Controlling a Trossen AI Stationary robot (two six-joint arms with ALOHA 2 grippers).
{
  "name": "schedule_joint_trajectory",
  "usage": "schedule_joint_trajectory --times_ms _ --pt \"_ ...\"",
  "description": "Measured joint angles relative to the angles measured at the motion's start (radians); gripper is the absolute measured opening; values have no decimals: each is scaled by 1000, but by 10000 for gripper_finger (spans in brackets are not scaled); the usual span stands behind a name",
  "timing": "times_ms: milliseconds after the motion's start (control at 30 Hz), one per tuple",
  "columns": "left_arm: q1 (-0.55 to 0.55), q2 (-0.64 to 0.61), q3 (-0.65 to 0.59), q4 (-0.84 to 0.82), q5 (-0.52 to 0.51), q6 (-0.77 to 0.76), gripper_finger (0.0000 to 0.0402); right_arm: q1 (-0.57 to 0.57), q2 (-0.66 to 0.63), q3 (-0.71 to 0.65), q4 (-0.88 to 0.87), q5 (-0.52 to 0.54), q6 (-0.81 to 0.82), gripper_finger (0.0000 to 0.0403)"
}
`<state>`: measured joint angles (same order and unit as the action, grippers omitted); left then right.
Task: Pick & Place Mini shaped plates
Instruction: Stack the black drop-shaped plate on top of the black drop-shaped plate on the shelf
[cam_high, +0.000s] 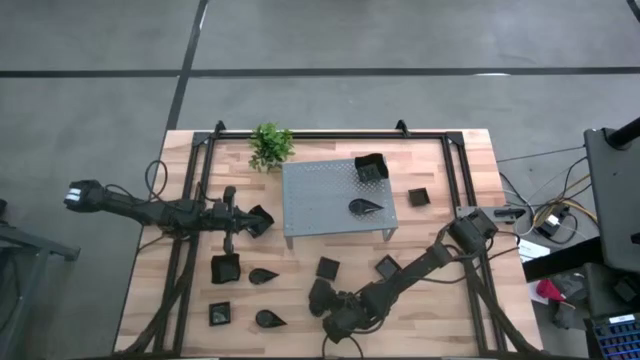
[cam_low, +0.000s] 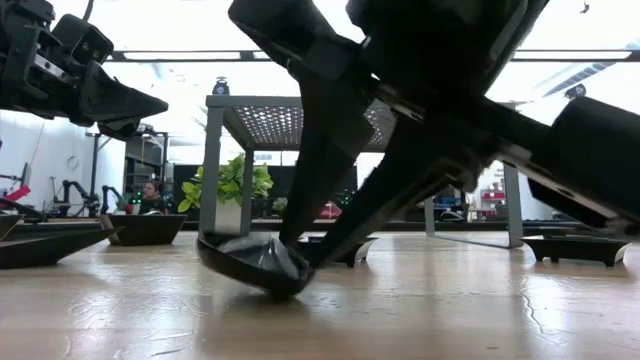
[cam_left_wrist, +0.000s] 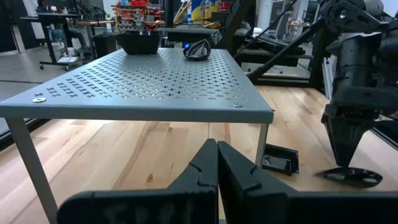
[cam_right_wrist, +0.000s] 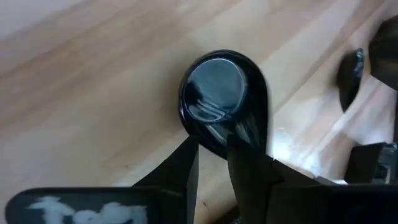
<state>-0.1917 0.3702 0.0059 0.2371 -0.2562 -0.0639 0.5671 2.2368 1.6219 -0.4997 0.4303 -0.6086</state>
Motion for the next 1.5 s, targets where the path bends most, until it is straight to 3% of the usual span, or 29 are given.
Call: schedule_joint_trajectory --times_ms 367,833,1500 --pt "0 0 0 0 0 0 0 14 0 5 -50 44 8 79" --pt "0 0 0 0 0 0 0 23 0 -3 -34 41 -101 79" --pt "0 0 0 1 0 0 0 24 24 -7 127 39 -183 79"
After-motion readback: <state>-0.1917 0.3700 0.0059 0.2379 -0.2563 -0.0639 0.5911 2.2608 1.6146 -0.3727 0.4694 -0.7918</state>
